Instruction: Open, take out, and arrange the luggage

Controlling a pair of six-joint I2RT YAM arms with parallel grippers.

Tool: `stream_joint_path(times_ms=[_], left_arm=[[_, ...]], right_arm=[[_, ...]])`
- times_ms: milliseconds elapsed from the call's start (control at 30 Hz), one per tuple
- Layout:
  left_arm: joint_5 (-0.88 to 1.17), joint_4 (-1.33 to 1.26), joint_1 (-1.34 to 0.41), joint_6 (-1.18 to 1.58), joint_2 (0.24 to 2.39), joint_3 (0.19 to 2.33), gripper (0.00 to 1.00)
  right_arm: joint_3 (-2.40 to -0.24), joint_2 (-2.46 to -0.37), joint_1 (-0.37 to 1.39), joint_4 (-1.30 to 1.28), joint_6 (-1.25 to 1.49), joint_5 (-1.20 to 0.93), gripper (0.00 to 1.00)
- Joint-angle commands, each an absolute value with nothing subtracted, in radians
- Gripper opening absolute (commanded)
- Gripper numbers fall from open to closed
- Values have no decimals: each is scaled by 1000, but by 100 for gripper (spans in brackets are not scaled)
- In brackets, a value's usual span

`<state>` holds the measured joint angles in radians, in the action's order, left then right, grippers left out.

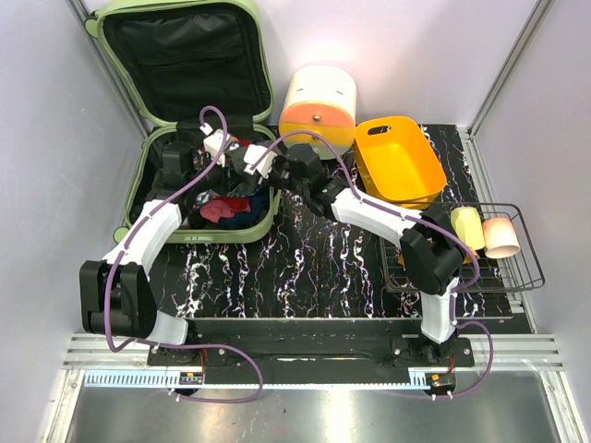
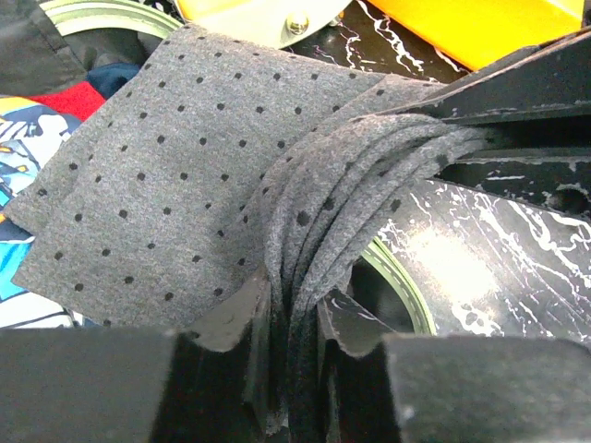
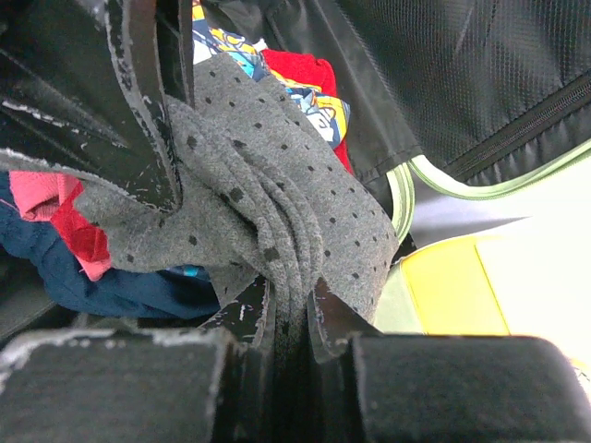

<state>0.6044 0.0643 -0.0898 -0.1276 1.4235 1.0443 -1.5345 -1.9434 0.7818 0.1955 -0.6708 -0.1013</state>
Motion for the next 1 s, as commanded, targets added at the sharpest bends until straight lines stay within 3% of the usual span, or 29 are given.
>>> stream_joint_path(times_ms=[0, 67, 100, 200, 267, 433, 567, 967], left_arm=[[684, 162, -60, -238, 1414, 1130, 11], [722, 205, -61, -274, 1422, 1164, 5], [736, 219, -61, -287, 1428, 1175, 2], [768, 265, -64, -328, 1436, 1204, 0], [778, 287, -67, -351, 1434, 1209, 0], [779, 305, -83, -357, 1430, 1198, 0], [782, 305, -92, -347, 1436, 1203, 0], [787, 348, -118, -337, 1462, 1246, 0]], right_arm=[[-1526, -1856, 762, 216, -713, -103, 2], [-1514, -1842, 764, 172, -774, -185, 27], [-1506, -1830, 762, 169, -793, -208, 55], [-1506, -1821, 762, 141, -827, -276, 78], [-1538, -1827, 764, 111, -833, -311, 84], [-1604, -1859, 776, 57, -913, -369, 93], [-1606, -1873, 799, 6, -1011, -394, 93], [-1710, -1991, 857, -26, -1204, -232, 74]])
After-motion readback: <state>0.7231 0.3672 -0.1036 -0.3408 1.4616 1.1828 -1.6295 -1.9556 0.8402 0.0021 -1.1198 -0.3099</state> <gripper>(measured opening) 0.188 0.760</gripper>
